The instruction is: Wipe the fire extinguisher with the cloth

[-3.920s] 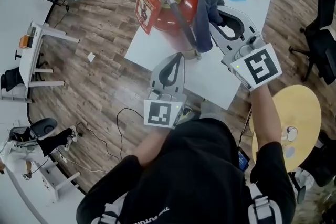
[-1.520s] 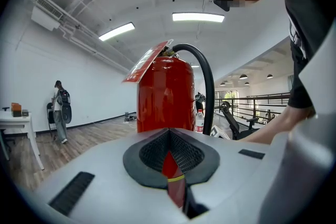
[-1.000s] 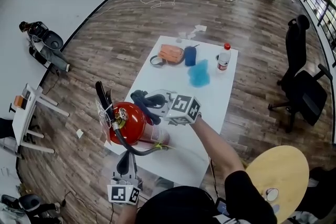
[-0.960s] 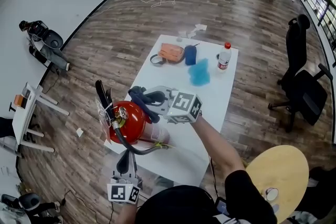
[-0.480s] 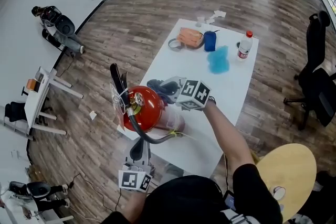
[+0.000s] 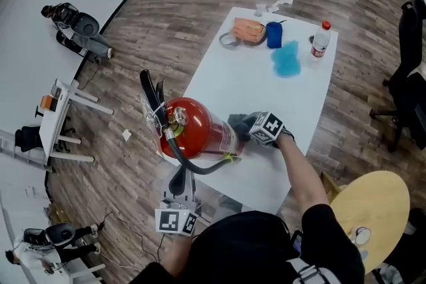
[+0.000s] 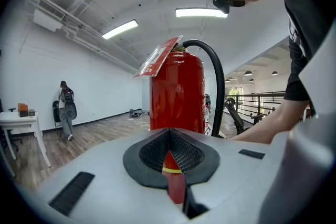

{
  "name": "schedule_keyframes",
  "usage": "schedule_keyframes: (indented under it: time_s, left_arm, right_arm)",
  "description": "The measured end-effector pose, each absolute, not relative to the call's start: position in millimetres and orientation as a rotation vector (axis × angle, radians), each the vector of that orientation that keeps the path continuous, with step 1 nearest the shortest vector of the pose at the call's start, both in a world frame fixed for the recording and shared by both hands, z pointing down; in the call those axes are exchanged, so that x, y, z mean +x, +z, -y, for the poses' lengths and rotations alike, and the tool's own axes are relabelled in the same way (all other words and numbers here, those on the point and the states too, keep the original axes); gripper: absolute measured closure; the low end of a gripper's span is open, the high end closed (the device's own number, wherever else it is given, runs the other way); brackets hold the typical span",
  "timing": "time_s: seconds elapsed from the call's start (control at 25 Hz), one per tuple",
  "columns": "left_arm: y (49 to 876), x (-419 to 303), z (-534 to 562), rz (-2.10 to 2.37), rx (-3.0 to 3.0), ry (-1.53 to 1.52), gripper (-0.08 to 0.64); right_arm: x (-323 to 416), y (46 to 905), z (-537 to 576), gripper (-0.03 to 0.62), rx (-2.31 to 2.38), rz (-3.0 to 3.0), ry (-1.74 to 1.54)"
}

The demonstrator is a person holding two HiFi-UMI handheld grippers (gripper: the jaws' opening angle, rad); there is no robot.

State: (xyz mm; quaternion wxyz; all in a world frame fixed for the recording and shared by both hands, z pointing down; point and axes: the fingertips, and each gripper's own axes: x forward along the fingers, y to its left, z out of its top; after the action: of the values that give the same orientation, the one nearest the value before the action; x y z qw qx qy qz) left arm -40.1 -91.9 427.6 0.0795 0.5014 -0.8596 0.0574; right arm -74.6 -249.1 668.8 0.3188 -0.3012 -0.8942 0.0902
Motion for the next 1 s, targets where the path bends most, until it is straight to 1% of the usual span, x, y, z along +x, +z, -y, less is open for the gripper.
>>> schedule_keyframes:
  time_s: [0.36, 0.64, 0.76, 1.0]
  left_arm:
    - [441, -37, 116, 2.439, 1.681, 0.165, 0.537]
    - [446, -43, 106, 2.245, 2.02, 0.198, 0.538]
    - [447, -65, 94, 2.138, 2.121, 0.12, 0.538]
    - [457, -108, 55, 1.955, 2.286, 0.035, 0.538]
  right_arm:
    - [-6, 670, 218, 0.511, -0.636, 2.466, 0.197]
    - [11, 676, 174, 0.509, -0.363, 2.479, 0.258]
    - [6, 678, 161, 0.509, -0.108, 2.502, 0.386]
    - [12, 681, 134, 0.511, 0.614, 2.482, 0.593]
